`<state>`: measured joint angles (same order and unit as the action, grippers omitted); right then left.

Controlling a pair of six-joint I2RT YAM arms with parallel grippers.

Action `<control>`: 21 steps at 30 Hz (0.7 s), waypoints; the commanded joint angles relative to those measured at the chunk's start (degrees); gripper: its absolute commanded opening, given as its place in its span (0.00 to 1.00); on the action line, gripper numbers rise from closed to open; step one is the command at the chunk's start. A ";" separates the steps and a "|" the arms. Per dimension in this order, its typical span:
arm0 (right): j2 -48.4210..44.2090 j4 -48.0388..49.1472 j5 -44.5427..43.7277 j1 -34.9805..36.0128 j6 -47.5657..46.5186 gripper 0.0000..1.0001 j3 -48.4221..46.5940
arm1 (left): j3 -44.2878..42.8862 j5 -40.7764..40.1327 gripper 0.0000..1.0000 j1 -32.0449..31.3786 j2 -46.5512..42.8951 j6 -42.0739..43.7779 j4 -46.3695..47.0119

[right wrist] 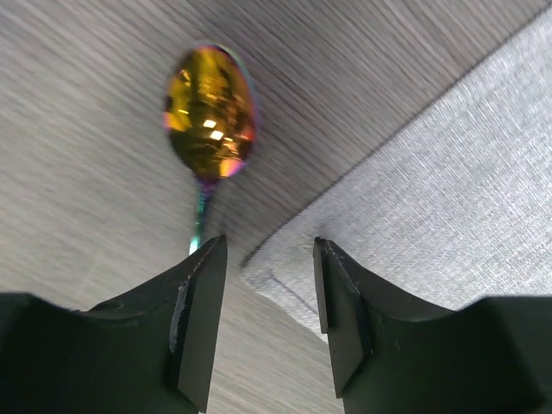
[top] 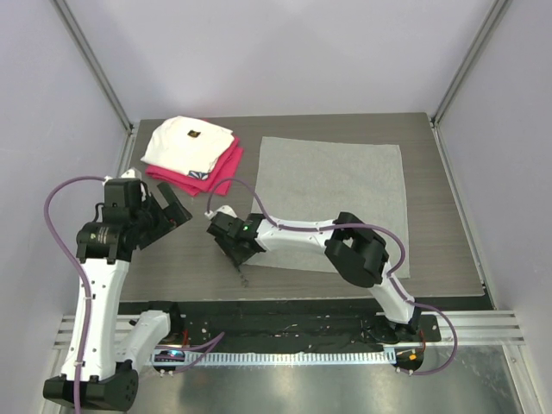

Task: Fold the napkin, place the utensils inside, and roll it up
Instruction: Fold the napkin

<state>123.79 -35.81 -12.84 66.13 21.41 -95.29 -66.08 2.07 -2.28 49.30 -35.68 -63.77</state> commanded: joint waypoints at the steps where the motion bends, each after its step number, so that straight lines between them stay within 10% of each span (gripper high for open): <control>1: -3.98 -0.05 -2.10 -0.21 1.53 0.51 2.56 | -1.94 1.63 1.00 -0.18 0.27 -0.88 2.33; 21: -3.47 1.01 6.06 -0.30 2.59 0.40 8.97 | -1.50 1.71 1.00 -0.18 -1.84 -3.17 1.45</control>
<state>120.95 -32.56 -11.33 65.73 22.74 -89.19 -66.08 2.96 -2.28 47.83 -38.59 -62.94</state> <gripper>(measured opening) 0.416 0.996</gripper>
